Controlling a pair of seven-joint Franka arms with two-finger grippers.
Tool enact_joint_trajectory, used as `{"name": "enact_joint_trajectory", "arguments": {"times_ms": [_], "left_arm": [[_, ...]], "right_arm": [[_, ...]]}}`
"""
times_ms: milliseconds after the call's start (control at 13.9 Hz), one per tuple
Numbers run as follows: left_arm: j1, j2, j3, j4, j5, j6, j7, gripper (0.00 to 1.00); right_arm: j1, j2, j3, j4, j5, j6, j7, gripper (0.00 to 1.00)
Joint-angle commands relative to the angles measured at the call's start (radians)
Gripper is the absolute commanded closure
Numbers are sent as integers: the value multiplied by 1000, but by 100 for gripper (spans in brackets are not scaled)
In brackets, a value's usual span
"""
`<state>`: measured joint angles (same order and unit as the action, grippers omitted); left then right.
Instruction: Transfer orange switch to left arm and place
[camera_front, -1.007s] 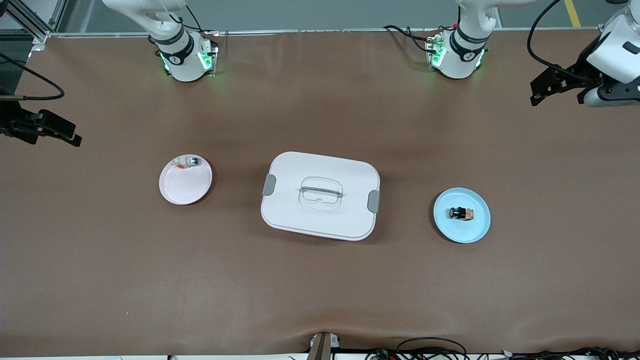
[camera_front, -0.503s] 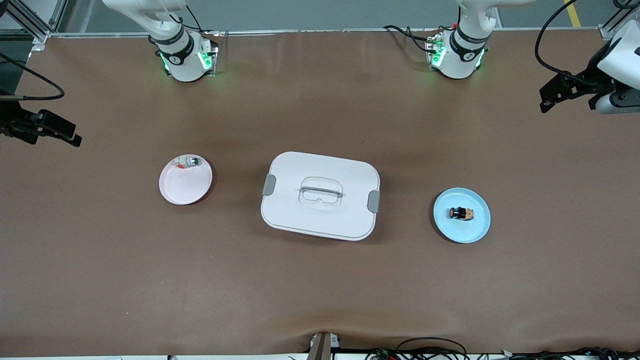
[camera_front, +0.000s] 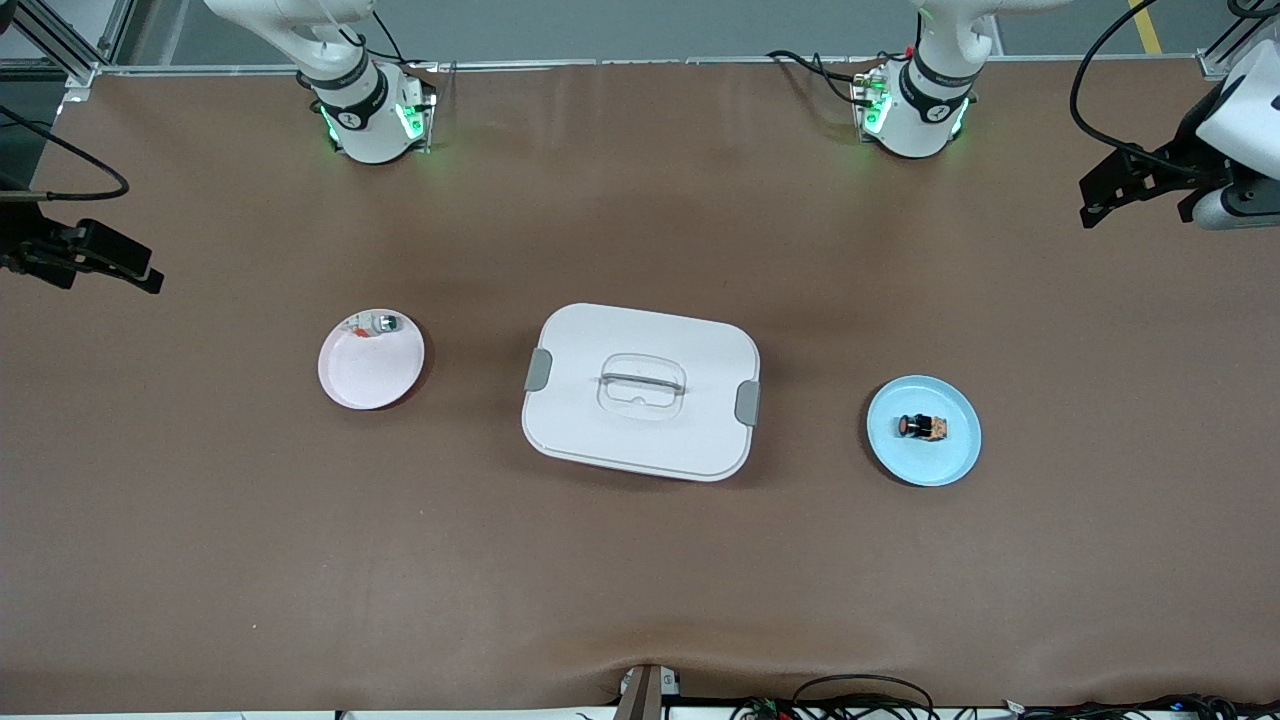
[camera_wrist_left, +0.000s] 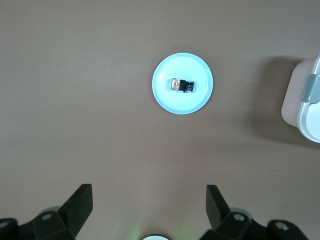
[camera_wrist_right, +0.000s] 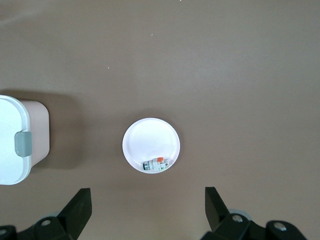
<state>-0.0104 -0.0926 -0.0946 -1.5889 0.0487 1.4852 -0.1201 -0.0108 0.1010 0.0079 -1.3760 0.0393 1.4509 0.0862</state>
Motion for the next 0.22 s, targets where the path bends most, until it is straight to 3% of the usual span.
{"name": "enact_joint_trajectory", "arguments": {"times_ms": [0, 144], "left_arm": [[-6, 20, -2, 30, 14, -25, -7, 0], [-3, 28, -2, 35, 16, -25, -7, 0]], "right_arm": [[-9, -30, 7, -31, 13, 6, -11, 0], [-11, -30, 7, -31, 13, 5, -11, 0]]}}
